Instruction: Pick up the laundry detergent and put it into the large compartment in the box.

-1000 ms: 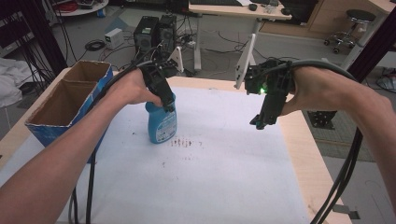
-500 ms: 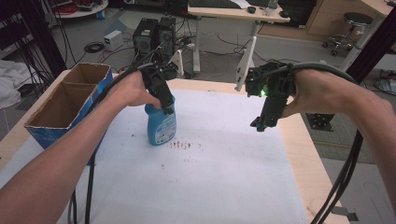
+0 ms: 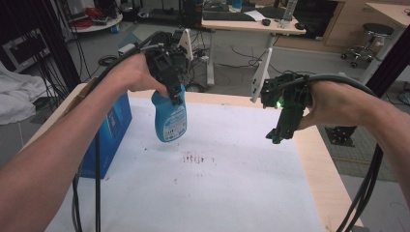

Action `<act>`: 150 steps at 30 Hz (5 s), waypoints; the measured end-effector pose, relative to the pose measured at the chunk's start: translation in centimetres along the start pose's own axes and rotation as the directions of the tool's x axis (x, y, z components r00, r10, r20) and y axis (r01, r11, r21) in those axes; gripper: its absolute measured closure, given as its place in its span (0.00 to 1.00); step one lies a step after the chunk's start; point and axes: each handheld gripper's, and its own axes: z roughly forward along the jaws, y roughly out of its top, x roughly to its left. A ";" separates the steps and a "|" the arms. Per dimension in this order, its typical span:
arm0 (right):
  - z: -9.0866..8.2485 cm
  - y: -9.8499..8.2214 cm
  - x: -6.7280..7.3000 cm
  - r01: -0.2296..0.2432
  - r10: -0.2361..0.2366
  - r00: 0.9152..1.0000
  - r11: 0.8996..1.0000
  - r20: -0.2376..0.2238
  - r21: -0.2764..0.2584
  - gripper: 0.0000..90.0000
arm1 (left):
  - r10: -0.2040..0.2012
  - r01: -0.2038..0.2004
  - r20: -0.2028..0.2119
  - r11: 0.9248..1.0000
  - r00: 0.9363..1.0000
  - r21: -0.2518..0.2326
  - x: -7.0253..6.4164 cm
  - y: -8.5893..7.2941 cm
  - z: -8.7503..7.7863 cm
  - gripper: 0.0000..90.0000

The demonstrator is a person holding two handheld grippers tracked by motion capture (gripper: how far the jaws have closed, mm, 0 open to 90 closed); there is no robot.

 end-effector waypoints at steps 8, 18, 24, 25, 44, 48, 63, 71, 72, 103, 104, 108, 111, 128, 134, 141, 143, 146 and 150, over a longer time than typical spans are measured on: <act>-0.7 -0.4 0.1 -0.005 0.005 1.000 1.000 0.007 -0.008 0.13 | -0.021 0.020 -0.020 0.998 1.000 -0.054 1.0 -0.3 -7.5 0.43; -1.3 -1.1 0.2 -0.013 0.013 1.000 1.000 0.019 -0.001 0.13 | -0.128 0.123 -0.028 0.982 0.991 -0.142 4.4 -4.8 -13.9 0.43; -1.0 -0.6 0.0 -0.005 0.005 1.000 1.000 0.013 -0.001 0.13 | -0.168 0.160 -0.073 0.982 0.983 -0.103 6.4 -8.2 -15.1 0.43; -1.0 -0.5 -0.1 0.000 0.000 1.000 1.000 0.011 -0.003 0.13 | -0.173 0.165 -0.086 0.982 0.981 -0.095 6.6 -8.7 -15.2 0.43; 0.0 1.1 -0.6 0.029 -0.029 1.000 1.000 -0.001 0.003 0.13 | -0.229 0.227 -0.116 0.973 0.966 -0.036 9.2 -15.6 -14.5 0.43; 0.1 1.4 -0.6 0.036 -0.036 0.999 0.999 -0.001 0.007 0.13 | -0.223 0.221 -0.101 0.975 0.970 -0.028 9.4 -16.2 -12.7 0.43; 0.2 1.7 -0.5 0.053 -0.053 0.999 0.999 0.003 0.012 0.13 | -0.104 0.108 -0.074 0.993 0.992 0.055 10.0 -17.7 -3.4 0.43; 0.5 2.0 -0.5 0.059 -0.060 0.998 0.998 0.003 0.017 0.13 | -0.021 0.024 -0.040 0.997 0.999 0.072 10.6 -18.6 -0.3 0.42; 0.5 2.0 -0.5 0.061 -0.061 0.998 0.998 0.004 0.020 0.13 | 0.001 0.002 -0.037 0.997 0.999 0.073 10.6 -18.7 0.1 0.42; 0.6 1.6 -0.5 0.056 -0.056 0.998 0.998 0.006 0.026 0.13 | 0.236 -0.232 -0.005 0.959 0.972 0.165 10.1 -18.6 3.6 0.42; 0.6 1.7 -0.5 0.056 -0.056 0.998 0.998 0.006 0.026 0.13 | 0.234 -0.229 -0.010 0.959 0.972 0.165 10.1 -18.6 3.6 0.42; 0.6 1.8 -0.5 0.057 -0.057 0.998 0.998 0.004 0.024 0.13 | 0.213 -0.208 -0.021 0.966 0.977 0.152 10.2 -18.6 3.3 0.39; 0.7 1.8 -0.4 0.060 -0.060 0.998 0.998 0.003 0.025 0.13 | 0.209 -0.205 -0.012 0.968 0.978 0.148 10.3 -18.7 3.1 0.38; 0.5 1.8 -0.3 0.049 -0.049 0.999 0.998 0.001 0.029 0.13 | 0.201 -0.195 -0.034 0.973 0.979 0.125 9.9 -18.4 1.2 0.28; 0.5 1.9 -0.3 0.058 -0.058 0.998 0.998 -0.003 0.025 0.13 | 0.209 -0.199 -0.075 0.972 0.975 0.125 9.9 -17.8 -0.1 0.25; 0.4 1.8 -0.3 0.057 -0.057 0.998 0.998 0.000 0.022 0.13 | 0.207 -0.197 -0.092 0.974 0.974 0.109 9.8 -17.3 -1.8 0.25; 0.3 1.7 -0.3 0.052 -0.052 0.999 0.998 0.000 0.022 0.13 | 0.211 -0.202 -0.092 0.975 0.973 0.095 9.7 -17.1 -2.5 0.25; 0.2 1.7 -0.3 0.050 -0.050 0.999 0.998 0.000 0.023 0.13 | 0.215 -0.208 -0.099 0.975 0.972 0.079 9.4 -16.7 -3.5 0.25; 0.1 1.8 -0.3 0.049 -0.049 0.999 0.999 0.000 0.022 0.13 | 0.236 -0.229 -0.098 0.971 0.967 0.075 8.8 -15.9 -4.5 0.25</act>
